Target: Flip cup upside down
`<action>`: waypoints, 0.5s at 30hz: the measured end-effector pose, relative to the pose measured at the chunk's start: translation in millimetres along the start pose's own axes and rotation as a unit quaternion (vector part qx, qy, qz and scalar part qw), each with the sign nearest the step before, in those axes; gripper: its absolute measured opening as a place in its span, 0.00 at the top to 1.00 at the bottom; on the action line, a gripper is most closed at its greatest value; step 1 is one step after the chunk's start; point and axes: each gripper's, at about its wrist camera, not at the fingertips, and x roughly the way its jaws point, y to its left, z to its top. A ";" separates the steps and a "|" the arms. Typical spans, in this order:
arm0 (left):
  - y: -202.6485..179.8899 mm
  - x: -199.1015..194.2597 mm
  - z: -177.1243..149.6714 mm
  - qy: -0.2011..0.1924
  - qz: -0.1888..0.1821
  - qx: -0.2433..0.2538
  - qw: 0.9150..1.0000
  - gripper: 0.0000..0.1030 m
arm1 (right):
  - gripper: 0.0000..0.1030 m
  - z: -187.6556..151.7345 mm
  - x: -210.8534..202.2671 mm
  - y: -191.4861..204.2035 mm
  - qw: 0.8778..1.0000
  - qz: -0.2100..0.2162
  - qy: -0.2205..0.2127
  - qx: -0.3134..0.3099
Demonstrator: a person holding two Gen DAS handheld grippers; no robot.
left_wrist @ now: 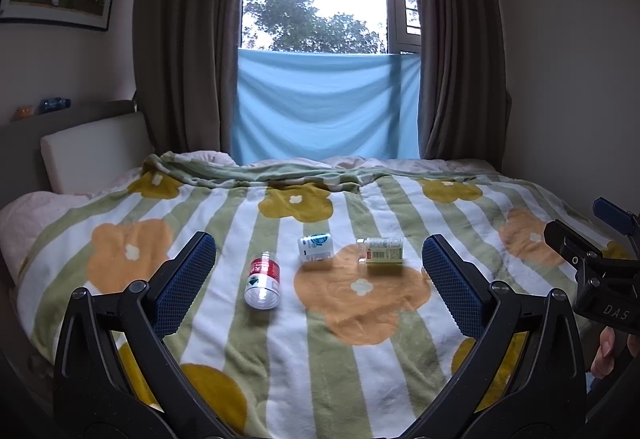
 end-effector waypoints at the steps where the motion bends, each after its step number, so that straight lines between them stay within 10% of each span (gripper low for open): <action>1: 0.5 -0.1 -0.4 0.000 0.000 0.000 1.000 0.00 | 0.00 0.1 0.7 -1.5 1.000 0.000 0.000 0.000; 15: 1.3 3.4 -4.6 0.008 -0.003 -0.004 1.000 0.00 | 0.00 -2.5 2.5 12.1 1.000 0.002 0.002 0.000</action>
